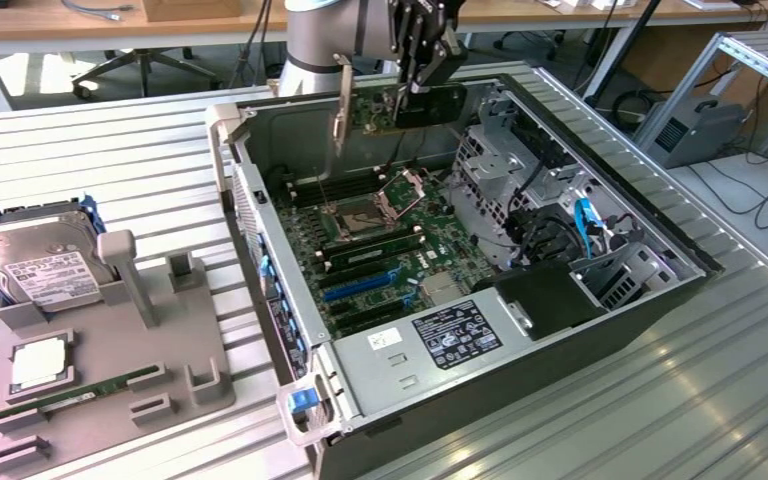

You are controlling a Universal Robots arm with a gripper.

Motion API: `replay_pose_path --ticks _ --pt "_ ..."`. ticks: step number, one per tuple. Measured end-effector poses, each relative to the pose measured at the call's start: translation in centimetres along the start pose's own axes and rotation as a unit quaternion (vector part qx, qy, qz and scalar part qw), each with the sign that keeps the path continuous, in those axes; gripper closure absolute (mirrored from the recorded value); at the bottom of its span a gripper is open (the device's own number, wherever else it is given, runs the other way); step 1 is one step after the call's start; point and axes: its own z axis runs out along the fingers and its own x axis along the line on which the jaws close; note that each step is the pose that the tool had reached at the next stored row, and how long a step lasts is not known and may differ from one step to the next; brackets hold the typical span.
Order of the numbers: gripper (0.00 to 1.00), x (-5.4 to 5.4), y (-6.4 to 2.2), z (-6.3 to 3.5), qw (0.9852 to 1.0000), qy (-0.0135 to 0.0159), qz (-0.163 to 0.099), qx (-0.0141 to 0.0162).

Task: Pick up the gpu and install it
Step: 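Insert the gpu into the slot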

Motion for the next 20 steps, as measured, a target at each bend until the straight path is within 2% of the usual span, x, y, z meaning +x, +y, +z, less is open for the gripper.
replay_pose_path --ticks 3,11,18,20 --pt "0.73 0.2 -0.01 -0.01 1.0 0.0011 0.0 0.0" --pt "0.73 1.3 -0.03 0.07 1.0 0.0011 0.0 0.0" --pt "0.73 2.5 -0.05 0.23 1.0 0.0011 0.0 0.0" --pt "0.73 3.2 -0.07 0.37 1.0 0.001 0.0 0.0"
